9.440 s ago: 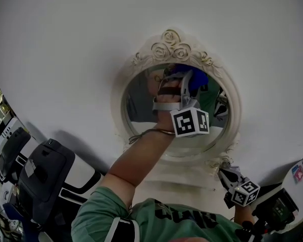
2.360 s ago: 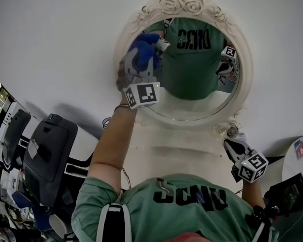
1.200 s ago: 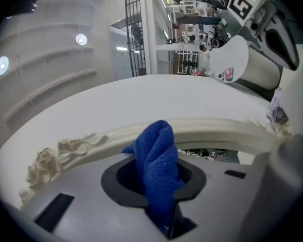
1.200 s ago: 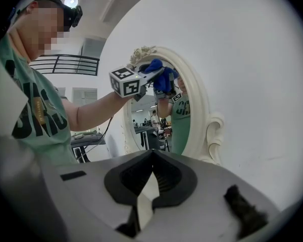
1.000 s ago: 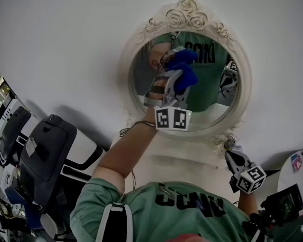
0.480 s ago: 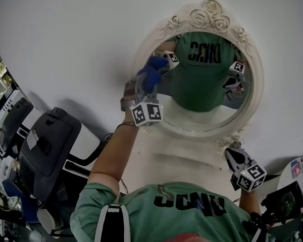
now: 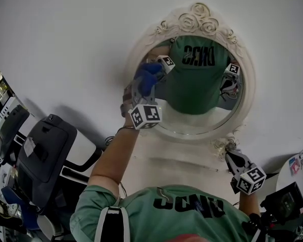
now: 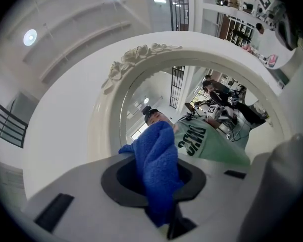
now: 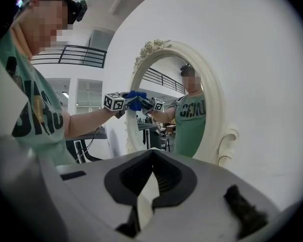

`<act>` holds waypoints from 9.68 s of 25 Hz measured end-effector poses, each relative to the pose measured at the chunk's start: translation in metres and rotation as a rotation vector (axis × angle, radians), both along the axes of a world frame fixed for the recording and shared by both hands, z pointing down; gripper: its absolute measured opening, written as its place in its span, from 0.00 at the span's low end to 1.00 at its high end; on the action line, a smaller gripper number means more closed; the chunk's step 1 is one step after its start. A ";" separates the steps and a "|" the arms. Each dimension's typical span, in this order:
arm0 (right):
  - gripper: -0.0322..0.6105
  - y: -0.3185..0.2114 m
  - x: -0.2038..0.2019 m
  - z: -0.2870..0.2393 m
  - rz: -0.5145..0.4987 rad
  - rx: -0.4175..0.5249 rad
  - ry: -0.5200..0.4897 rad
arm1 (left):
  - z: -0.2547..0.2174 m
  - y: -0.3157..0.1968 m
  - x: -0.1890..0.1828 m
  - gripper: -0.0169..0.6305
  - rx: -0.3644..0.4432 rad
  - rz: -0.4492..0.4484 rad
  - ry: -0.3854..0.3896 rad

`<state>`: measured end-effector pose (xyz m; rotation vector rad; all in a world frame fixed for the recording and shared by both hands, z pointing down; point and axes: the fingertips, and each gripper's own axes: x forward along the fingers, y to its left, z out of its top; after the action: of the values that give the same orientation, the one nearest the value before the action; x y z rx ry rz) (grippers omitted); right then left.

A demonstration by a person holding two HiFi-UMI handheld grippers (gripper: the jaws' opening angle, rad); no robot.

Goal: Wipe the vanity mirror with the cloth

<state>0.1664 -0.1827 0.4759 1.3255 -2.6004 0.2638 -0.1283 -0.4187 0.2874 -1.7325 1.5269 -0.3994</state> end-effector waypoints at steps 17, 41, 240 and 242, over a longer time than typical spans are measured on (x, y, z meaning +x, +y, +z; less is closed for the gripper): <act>0.07 0.007 0.022 0.008 0.032 0.003 -0.025 | -0.003 0.040 0.216 0.16 0.154 0.288 -0.331; 0.07 0.002 0.015 0.007 0.021 -0.001 -0.017 | -0.001 0.032 0.084 0.16 0.103 0.167 -0.176; 0.07 0.003 0.045 0.047 0.091 -0.077 0.004 | 0.296 0.081 0.330 0.16 -0.222 0.559 -0.867; 0.07 0.001 0.037 0.044 0.070 -0.060 0.010 | 0.289 0.086 0.321 0.16 -0.237 0.573 -0.833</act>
<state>0.2032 -0.1822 0.5197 1.3948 -2.5210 0.3431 0.1927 -0.3326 0.5761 -1.7511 0.3856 -0.8762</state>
